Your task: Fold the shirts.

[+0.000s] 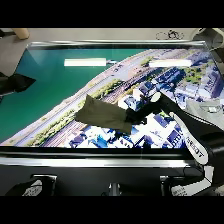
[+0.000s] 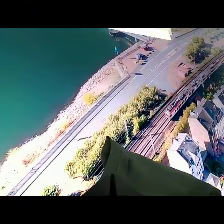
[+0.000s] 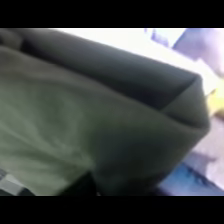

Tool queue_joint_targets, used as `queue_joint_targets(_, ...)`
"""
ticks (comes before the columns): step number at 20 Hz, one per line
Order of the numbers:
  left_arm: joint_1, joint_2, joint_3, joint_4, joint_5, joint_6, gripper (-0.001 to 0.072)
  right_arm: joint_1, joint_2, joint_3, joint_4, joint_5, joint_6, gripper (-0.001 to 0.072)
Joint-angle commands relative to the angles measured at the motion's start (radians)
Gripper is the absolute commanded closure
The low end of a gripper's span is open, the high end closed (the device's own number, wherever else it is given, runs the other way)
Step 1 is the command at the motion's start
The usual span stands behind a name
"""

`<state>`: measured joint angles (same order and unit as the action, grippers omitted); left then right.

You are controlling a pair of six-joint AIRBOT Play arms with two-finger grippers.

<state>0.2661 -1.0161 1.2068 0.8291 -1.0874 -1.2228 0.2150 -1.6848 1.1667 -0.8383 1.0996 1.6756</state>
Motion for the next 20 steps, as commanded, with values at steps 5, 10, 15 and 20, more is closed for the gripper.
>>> queue_joint_targets(5,0.000,0.000,-0.004,0.003,0.011,-0.008,0.0681,-0.319,0.163,0.313,0.093,0.166,-0.037,0.0687)
queue_joint_targets(10,0.000,-0.002,-0.005,0.003,0.064,-0.008,0.0681,-0.723,0.312,0.449,-0.057,0.387,0.042,0.0687)
queue_joint_targets(15,0.000,-0.002,-0.005,0.002,0.067,-0.007,0.0681,-1.037,0.408,0.449,-0.058,0.522,0.041,0.0687)
queue_joint_targets(20,0.000,-0.002,-0.005,0.002,0.067,-0.003,0.0681,-1.247,0.462,0.449,-0.124,0.568,0.053,0.0687)
